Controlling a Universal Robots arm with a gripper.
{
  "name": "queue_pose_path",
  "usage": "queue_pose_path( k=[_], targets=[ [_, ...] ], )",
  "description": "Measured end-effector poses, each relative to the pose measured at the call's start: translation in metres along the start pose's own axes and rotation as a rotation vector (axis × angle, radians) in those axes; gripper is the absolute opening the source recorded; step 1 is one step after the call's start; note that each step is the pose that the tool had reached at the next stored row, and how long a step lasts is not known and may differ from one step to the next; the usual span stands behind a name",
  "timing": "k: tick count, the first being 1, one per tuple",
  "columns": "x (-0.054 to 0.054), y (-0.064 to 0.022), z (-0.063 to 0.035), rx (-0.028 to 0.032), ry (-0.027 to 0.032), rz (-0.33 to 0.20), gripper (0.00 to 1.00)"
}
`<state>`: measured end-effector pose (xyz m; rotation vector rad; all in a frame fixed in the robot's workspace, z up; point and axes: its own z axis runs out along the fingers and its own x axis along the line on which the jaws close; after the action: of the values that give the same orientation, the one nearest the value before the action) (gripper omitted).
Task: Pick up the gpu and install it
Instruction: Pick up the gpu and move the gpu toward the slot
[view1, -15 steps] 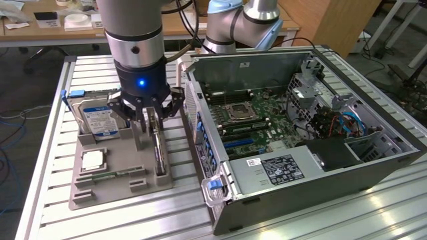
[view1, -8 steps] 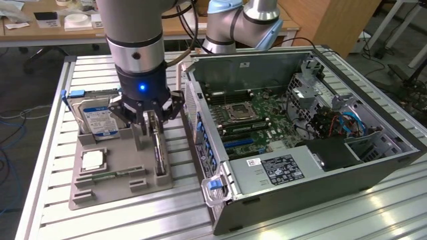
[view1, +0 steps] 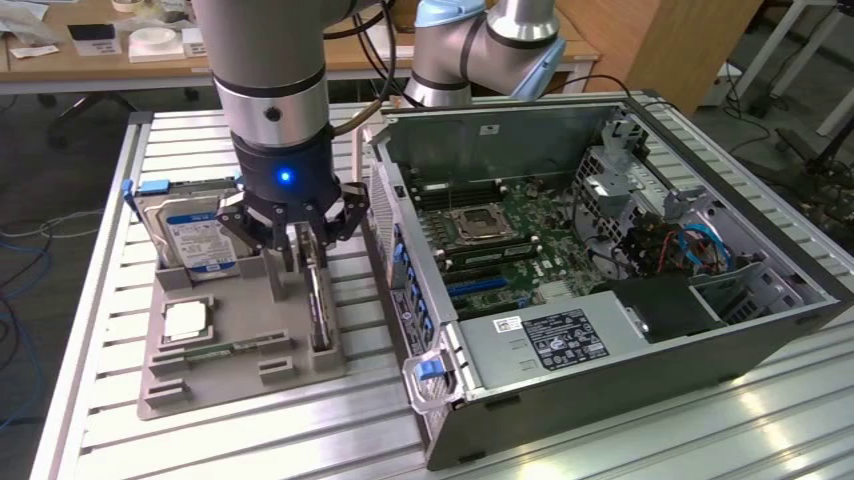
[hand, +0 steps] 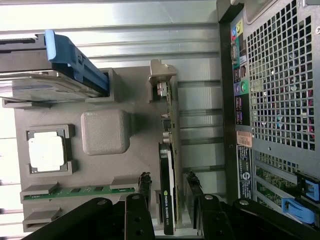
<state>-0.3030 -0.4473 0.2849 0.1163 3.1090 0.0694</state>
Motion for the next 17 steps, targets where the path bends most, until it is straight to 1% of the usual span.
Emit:
queue_pose_path(
  k=[6,17],
  targets=[
    [0.000,0.0000,0.0002,-0.0001,-0.0001,0.000,0.42],
    [0.000,-0.0006,0.0117,0.0000,0.0000,0.000,0.42]
  ],
)
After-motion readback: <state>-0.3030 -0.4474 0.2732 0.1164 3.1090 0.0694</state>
